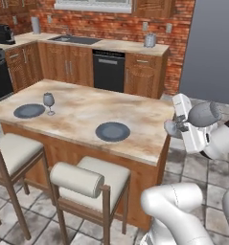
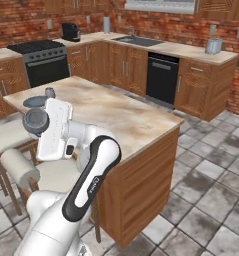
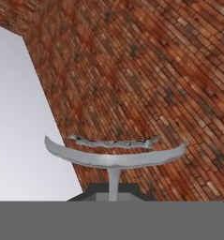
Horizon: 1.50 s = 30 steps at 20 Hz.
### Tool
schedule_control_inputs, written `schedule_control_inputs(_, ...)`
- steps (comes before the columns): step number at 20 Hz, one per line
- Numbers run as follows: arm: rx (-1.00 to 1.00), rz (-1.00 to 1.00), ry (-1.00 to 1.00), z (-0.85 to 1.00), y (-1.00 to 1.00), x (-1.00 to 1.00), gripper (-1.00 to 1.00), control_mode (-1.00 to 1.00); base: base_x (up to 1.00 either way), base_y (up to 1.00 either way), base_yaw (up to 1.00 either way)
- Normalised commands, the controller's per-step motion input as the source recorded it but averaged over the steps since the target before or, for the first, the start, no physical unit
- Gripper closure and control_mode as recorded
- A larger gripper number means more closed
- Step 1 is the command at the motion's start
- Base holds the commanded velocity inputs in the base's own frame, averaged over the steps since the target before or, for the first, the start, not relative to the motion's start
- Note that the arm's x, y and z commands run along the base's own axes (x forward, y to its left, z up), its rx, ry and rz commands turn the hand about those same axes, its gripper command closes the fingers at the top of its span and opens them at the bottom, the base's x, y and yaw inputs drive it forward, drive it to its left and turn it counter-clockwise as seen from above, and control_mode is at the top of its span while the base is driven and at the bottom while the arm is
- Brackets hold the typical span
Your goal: Retrieve the wine glasses from the counter and place one next to each plate.
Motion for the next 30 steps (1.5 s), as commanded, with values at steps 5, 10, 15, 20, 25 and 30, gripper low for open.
schedule_control_inputs(5, 0.0, 0.0, 0.0, 0.0, 0.0, 0.0, 1.0, 1.0, 0.34, -0.03, 0.03)
schedule_control_inputs(10, 0.0, -0.02, 0.16, 0.0, -0.36, 0.31, 1.0, -1.0, 0.07, -0.06, 0.0)
schedule_control_inputs(15, -0.11, -0.1, 0.16, -0.03, -0.34, 0.27, 1.0, -1.0, 0.0, 0.0, 0.0)
schedule_control_inputs(20, -0.25, -0.09, 0.03, -0.21, -0.2, 0.11, 1.0, -1.0, 0.0, 0.0, 0.0)
schedule_control_inputs(25, -0.34, -0.02, 0.03, -0.29, -0.02, 0.19, 1.0, -1.0, 0.0, 0.0, 0.0)
schedule_control_inputs(30, -0.17, -0.17, 0.5, -0.3, 0.01, 0.9, 1.0, -1.0, 0.0, 0.0, 0.0)
